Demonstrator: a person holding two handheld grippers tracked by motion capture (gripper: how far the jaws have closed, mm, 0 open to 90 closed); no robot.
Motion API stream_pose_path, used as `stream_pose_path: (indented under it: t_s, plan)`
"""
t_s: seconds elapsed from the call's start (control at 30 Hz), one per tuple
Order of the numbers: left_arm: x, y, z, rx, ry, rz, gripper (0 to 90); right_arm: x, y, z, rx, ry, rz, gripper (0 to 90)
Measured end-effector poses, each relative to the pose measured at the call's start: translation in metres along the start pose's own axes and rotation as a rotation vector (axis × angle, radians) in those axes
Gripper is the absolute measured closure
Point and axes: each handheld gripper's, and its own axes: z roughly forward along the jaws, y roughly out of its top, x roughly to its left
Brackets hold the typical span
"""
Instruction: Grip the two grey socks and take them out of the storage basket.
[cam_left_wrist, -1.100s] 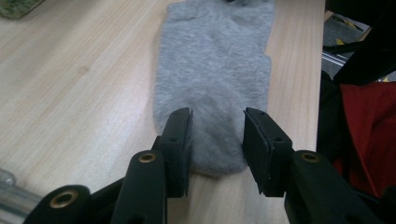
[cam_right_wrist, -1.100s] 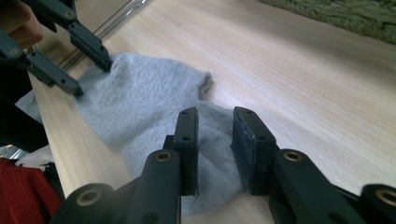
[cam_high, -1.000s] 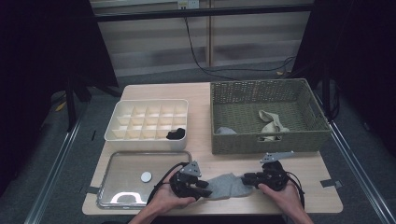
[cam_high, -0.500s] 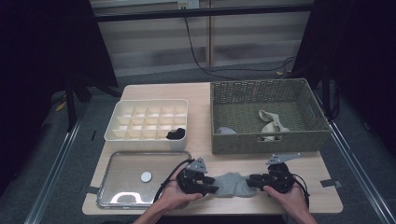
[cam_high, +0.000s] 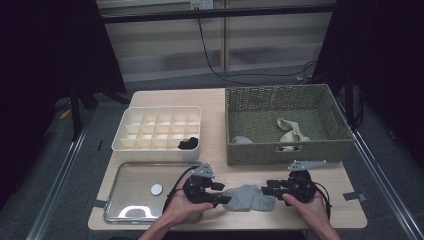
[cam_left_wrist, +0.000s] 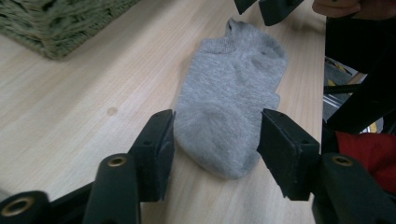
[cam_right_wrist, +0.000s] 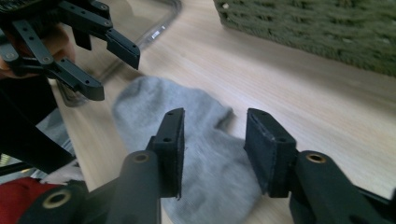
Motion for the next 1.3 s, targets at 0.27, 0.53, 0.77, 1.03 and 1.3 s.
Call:
stream_pose_path:
  t_s: [0.27,0.53,0.77,1.03,1.3]
  plan:
    - [0.005,-0.005,-0.031,-0.043,0.018,-0.064,35.6,0.003,0.017,-0.001,-0.039,0.013,-0.002,46.8]
    - [0.021,-0.022,-0.056,-0.032,0.079,-0.091,32.5,0.004,0.033,-0.008,-0.063,0.025,-0.015,44.4]
    - [0.021,-0.037,-0.072,-0.043,0.106,-0.115,28.4,0.012,0.061,-0.017,-0.110,0.052,-0.046,44.1]
    - [0.020,-0.045,-0.087,-0.082,0.142,-0.135,22.4,0.017,0.092,-0.019,-0.141,0.056,-0.071,45.3]
    - [0.024,-0.046,-0.088,-0.079,0.161,-0.145,20.5,0.015,0.122,-0.016,-0.147,0.041,-0.086,47.0]
